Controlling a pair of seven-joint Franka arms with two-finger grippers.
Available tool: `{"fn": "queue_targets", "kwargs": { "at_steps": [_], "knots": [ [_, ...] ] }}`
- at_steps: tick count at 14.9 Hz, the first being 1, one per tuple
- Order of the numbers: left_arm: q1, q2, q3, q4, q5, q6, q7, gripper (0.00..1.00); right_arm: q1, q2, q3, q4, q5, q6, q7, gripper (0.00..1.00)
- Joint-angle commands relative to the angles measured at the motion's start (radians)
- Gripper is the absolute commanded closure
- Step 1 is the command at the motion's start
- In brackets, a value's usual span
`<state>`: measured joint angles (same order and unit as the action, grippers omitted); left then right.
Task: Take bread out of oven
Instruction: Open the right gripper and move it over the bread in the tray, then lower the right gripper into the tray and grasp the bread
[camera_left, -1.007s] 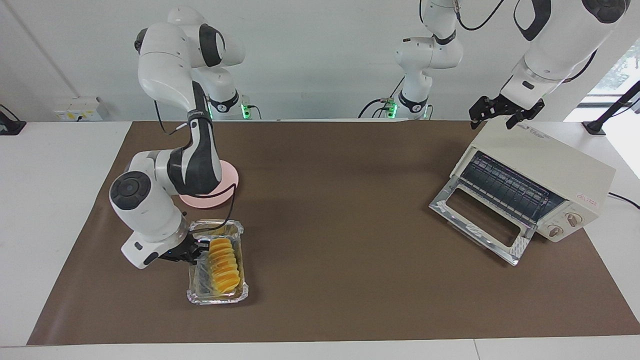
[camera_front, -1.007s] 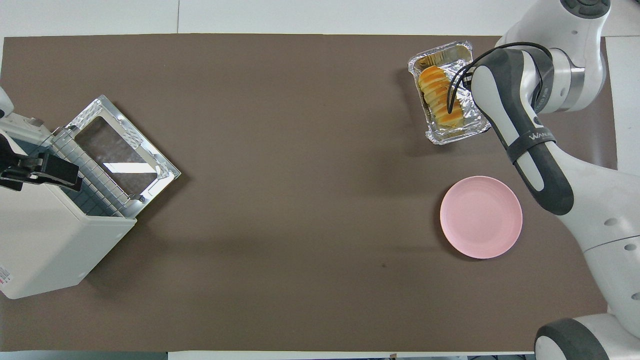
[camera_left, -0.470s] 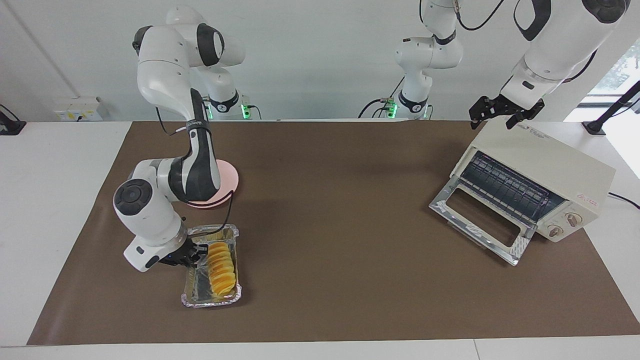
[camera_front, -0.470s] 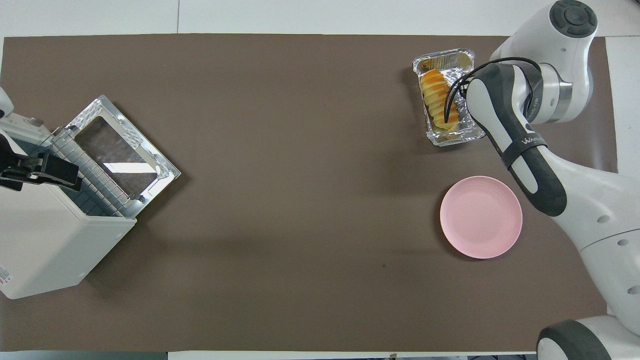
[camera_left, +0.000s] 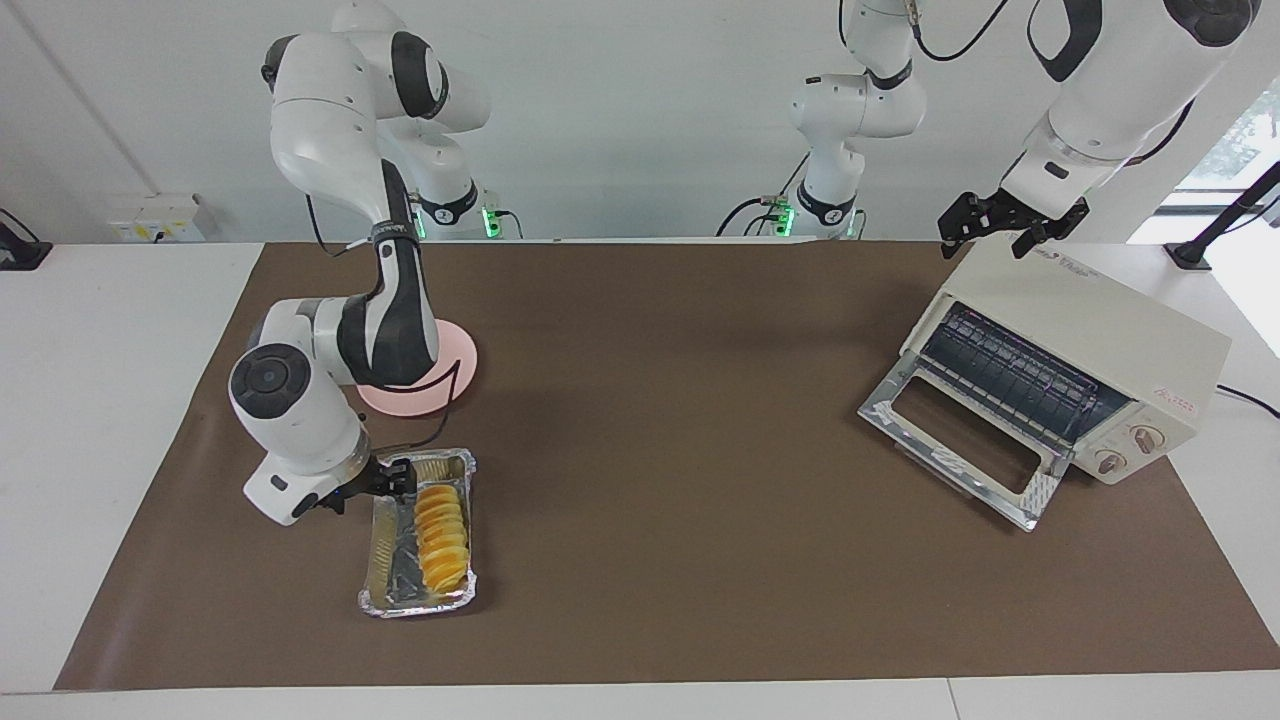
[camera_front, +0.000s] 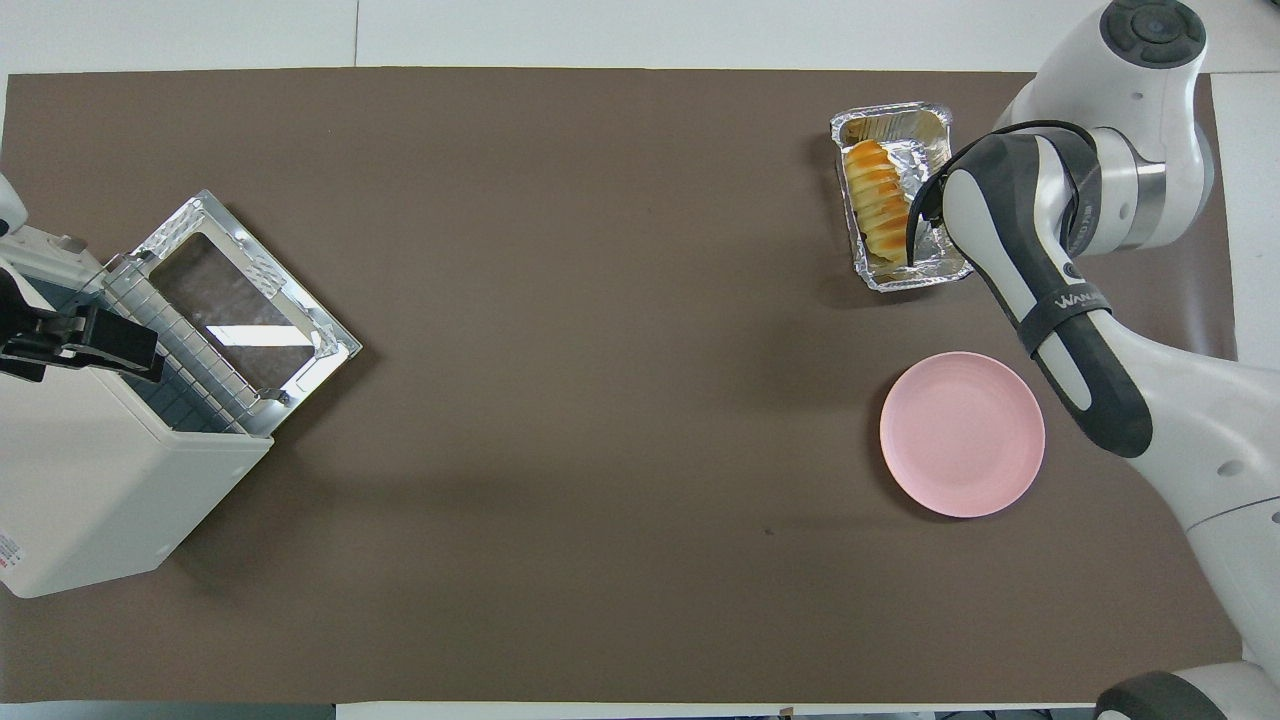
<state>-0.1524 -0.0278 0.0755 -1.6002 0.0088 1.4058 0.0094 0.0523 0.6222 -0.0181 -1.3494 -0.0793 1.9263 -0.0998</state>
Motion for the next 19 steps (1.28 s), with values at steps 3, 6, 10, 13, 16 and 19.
{"fn": "queue_targets", "kwargs": {
  "at_steps": [3, 6, 10, 13, 16, 19],
  "knots": [
    [0.010, -0.021, -0.005, -0.020, -0.012, 0.013, 0.003, 0.00, 0.024, -0.016, 0.007, -0.010, -0.019, 0.019, -0.005, 0.00],
    [0.010, -0.021, -0.005, -0.020, -0.012, 0.013, 0.003, 0.00, 0.070, 0.008, 0.006, -0.004, -0.025, 0.077, 0.000, 0.00],
    [0.010, -0.023, -0.005, -0.020, -0.012, 0.013, 0.003, 0.00, 0.112, 0.019, 0.007, -0.004, -0.082, 0.150, 0.000, 0.00],
    [0.010, -0.021, -0.005, -0.020, -0.012, 0.013, 0.003, 0.00, 0.124, 0.014, 0.006, -0.050, -0.140, 0.203, 0.000, 0.00],
    [0.010, -0.023, -0.005, -0.020, -0.012, 0.012, 0.003, 0.00, 0.123, 0.016, 0.006, -0.062, -0.148, 0.217, -0.001, 0.00],
    [0.010, -0.023, -0.005, -0.020, -0.012, 0.013, 0.003, 0.00, 0.110, 0.017, 0.007, -0.069, -0.148, 0.239, -0.005, 0.00]
  ]
}}
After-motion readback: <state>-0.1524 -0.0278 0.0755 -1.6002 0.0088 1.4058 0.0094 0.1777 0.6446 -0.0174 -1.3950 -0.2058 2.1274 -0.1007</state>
